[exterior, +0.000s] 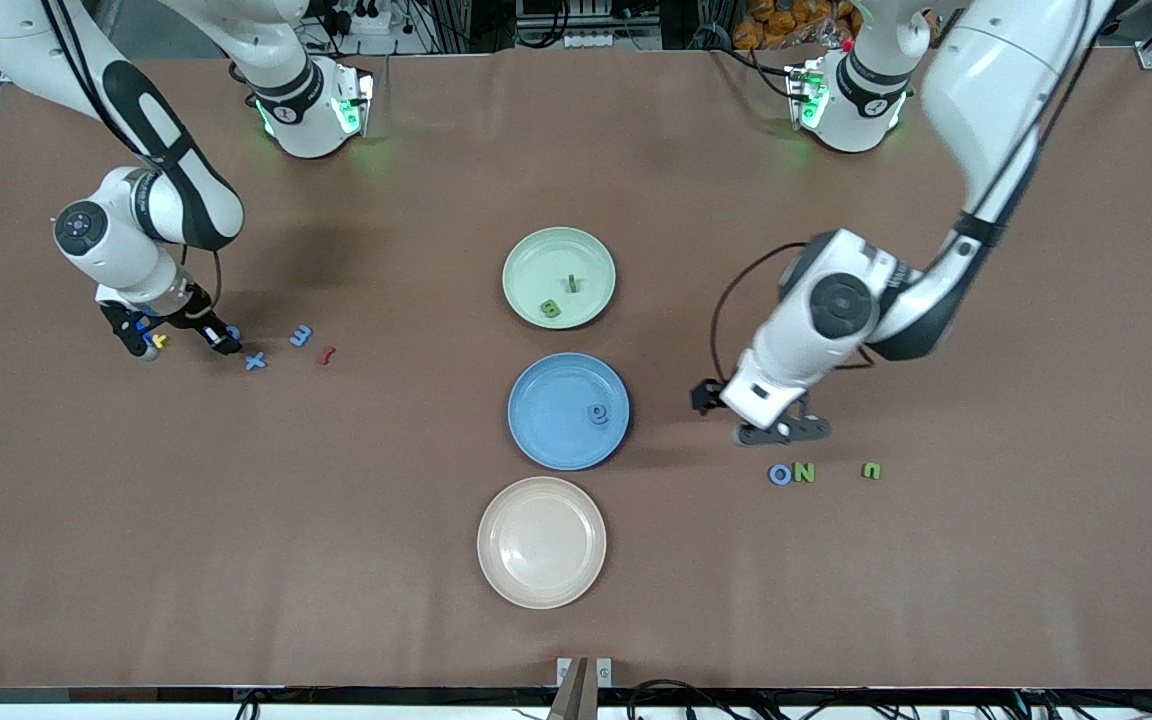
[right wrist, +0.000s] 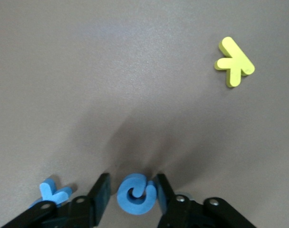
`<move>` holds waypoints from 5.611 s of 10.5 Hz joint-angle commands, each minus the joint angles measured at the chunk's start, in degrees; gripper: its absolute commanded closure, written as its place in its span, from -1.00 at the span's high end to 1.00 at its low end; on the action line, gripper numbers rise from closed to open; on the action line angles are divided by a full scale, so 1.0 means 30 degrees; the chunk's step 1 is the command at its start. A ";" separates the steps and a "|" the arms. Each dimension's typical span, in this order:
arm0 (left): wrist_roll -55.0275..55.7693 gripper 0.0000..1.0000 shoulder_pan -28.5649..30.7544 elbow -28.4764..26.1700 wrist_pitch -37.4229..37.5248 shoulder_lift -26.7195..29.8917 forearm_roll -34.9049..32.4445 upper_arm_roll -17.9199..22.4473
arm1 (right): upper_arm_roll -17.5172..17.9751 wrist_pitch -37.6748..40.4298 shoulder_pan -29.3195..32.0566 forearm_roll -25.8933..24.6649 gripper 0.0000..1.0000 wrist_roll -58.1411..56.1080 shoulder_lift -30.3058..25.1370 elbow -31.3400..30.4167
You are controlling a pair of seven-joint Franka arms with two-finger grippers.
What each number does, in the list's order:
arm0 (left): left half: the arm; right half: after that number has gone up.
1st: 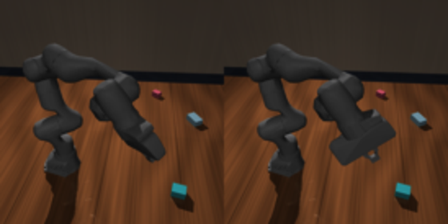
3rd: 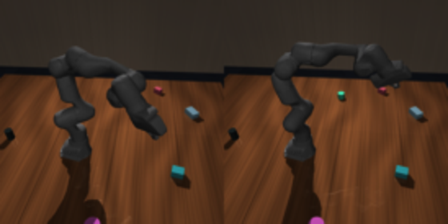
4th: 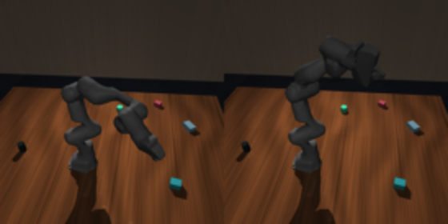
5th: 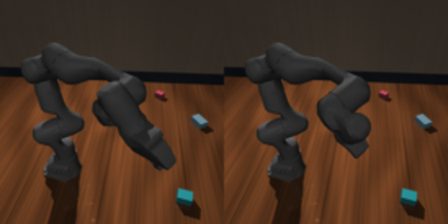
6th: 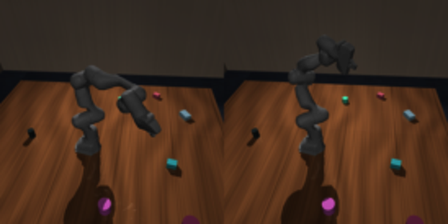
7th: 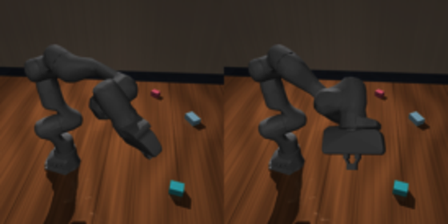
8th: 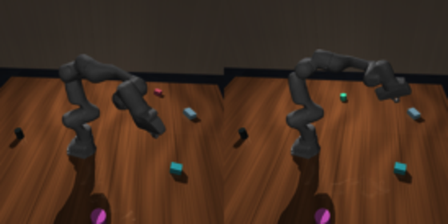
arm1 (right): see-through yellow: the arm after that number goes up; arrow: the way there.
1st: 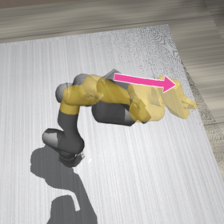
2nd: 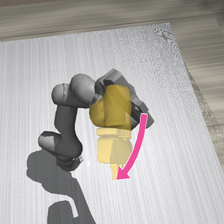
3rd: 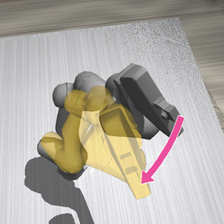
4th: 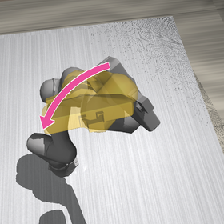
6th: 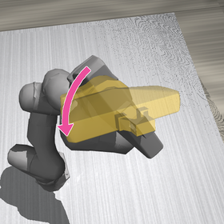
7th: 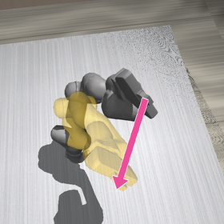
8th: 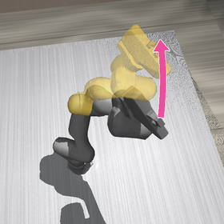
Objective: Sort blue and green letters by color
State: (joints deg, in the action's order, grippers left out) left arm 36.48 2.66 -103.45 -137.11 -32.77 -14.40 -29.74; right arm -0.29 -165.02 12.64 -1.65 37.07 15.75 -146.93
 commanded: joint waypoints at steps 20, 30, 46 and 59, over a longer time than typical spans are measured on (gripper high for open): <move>-3.5130 0.88 0.0436 0.4776 0.0293 -0.4427 0.3482 0.3144 | 0.0271 0.9452 -1.3668 0.0082 -0.63 0.3113 0.5318 1.6097; -3.5071 0.62 -0.0387 0.4805 0.0558 -0.4281 0.0699 0.3670 | 0.0271 0.9539 -1.7604 -0.0094 1.00 0.4228 0.8257 1.9680; -3.4983 0.22 -0.1121 0.4776 0.0500 -0.4778 -0.0680 0.4404 | 0.0769 0.9132 -0.6033 -0.0299 1.00 -0.3771 -0.3192 0.3227; -3.1450 -1.00 -0.0272 0.4571 0.1841 -0.2673 0.2331 0.3763 | 0.0799 0.2831 -0.4152 -0.0211 1.00 -0.1581 -0.1620 0.0198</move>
State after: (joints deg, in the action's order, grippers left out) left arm -63.16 1.42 -88.26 -135.16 -44.16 -11.85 -16.98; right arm 1.56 -154.94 0.83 -2.08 28.51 9.65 -146.08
